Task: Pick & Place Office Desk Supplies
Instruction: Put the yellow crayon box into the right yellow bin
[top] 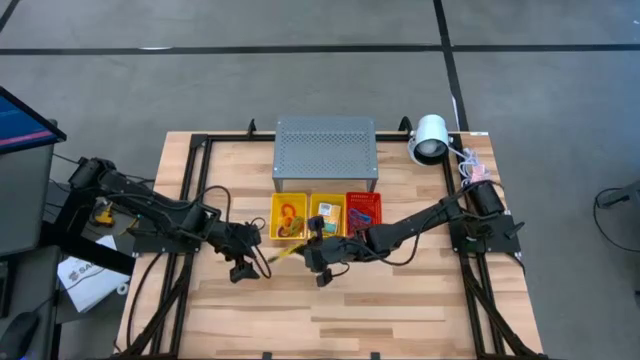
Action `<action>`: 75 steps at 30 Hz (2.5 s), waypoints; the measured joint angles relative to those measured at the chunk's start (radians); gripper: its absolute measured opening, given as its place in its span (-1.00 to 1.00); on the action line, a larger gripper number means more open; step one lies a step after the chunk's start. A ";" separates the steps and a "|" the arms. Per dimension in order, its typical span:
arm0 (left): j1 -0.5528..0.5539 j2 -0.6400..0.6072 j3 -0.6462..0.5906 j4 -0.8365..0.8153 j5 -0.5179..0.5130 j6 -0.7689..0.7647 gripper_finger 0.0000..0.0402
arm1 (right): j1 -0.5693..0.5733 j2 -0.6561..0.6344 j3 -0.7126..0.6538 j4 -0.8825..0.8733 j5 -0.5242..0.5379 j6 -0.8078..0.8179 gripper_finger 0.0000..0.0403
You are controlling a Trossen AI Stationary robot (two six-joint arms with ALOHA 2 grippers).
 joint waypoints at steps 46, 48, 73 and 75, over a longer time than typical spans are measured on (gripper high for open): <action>-0.060 0.000 0.000 0.005 -0.008 0.002 0.68 | -0.079 -0.248 0.001 -0.686 0.137 0.187 -1.00; -0.060 0.000 0.000 0.005 -0.008 0.002 0.68 | -0.079 -0.245 0.001 -0.702 0.135 0.208 -1.00; -0.060 0.000 0.000 0.006 -0.008 0.002 0.68 | -0.197 -0.243 0.001 -0.735 -0.134 0.241 -1.00; -0.060 0.000 0.000 0.006 -0.008 0.002 0.68 | -0.204 -0.243 0.001 -0.733 -0.148 0.236 -1.00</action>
